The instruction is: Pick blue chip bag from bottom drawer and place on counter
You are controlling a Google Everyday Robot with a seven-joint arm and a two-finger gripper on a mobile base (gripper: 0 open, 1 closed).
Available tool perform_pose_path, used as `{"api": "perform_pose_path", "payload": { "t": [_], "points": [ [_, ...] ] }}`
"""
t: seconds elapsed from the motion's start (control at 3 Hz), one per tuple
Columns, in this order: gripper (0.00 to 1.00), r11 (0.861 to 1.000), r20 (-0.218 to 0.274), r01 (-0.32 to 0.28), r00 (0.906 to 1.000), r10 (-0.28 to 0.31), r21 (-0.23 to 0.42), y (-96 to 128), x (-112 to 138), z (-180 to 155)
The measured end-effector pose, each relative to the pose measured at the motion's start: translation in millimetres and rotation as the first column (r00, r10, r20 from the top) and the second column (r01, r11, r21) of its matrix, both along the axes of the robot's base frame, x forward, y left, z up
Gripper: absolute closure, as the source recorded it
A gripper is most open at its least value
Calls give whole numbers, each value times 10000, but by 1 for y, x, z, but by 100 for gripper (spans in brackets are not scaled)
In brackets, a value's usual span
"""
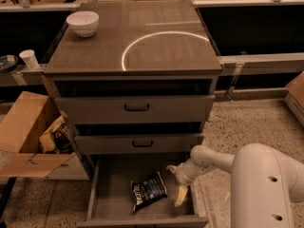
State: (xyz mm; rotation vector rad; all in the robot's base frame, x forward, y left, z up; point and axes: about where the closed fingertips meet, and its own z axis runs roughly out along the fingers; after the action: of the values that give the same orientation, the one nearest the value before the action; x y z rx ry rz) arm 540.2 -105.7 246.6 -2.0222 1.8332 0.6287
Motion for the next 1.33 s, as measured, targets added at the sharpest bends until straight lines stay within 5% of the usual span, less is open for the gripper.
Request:
{"api": "perform_pose_path", "payload": {
  "t": [0.33, 1.0, 1.33],
  "points": [
    [0, 9967, 6, -249, 9997, 249, 779, 38, -1, -31],
    [2, 9905, -70, -30, 10000, 40, 1374, 78, 18, -111],
    [25, 9918, -85, 119, 9999, -109, 1270, 79, 31, -141]
  ]
}}
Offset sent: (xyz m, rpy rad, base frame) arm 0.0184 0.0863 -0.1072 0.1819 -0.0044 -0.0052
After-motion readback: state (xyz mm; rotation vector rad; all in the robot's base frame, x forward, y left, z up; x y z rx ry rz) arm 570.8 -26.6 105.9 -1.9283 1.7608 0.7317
